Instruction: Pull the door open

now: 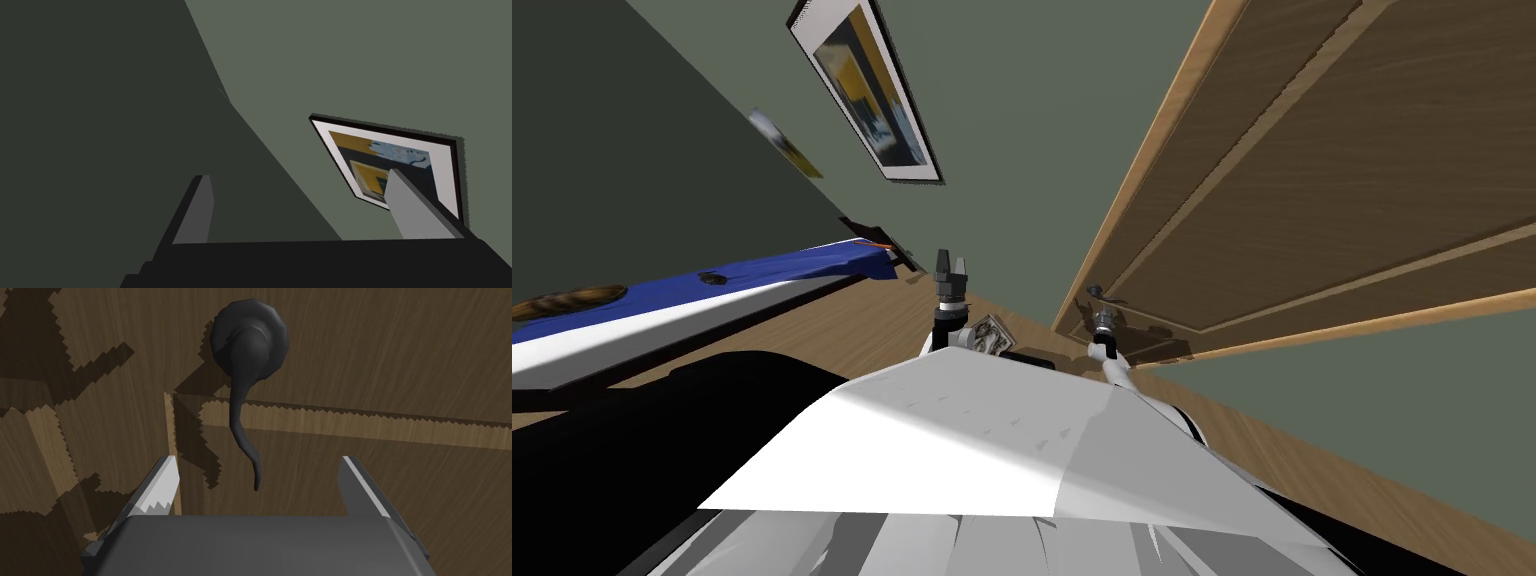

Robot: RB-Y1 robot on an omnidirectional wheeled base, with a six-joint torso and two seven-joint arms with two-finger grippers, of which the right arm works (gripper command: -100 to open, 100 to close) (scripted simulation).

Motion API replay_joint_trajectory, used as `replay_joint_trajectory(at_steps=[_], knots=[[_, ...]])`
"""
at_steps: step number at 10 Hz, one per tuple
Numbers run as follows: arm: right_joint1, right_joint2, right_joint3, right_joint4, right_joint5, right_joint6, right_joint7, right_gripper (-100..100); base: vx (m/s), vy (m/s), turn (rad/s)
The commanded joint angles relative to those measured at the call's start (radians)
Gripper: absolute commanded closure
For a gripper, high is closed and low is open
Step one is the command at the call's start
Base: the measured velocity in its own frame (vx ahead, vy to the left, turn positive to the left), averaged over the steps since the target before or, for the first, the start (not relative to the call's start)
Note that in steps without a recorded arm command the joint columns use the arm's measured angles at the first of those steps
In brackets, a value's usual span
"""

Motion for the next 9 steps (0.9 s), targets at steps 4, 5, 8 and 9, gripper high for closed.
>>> replay_joint_trajectory(at_steps=[4,5,8,9], knots=[[0.013,-0.057,-0.011,0.060,-0.012,-0.045,-0.048,-100,0.134,0.007,0.095],[0.023,-0.074,-0.015,0.065,-0.016,-0.052,-0.062,-100,0.173,0.007,0.135],[0.044,-0.108,-0.023,0.073,-0.024,-0.065,-0.090,-100,0.180,0.019,0.078],[0.052,-0.120,-0.026,0.076,-0.027,-0.070,-0.100,-100,0.186,-0.015,0.091]])
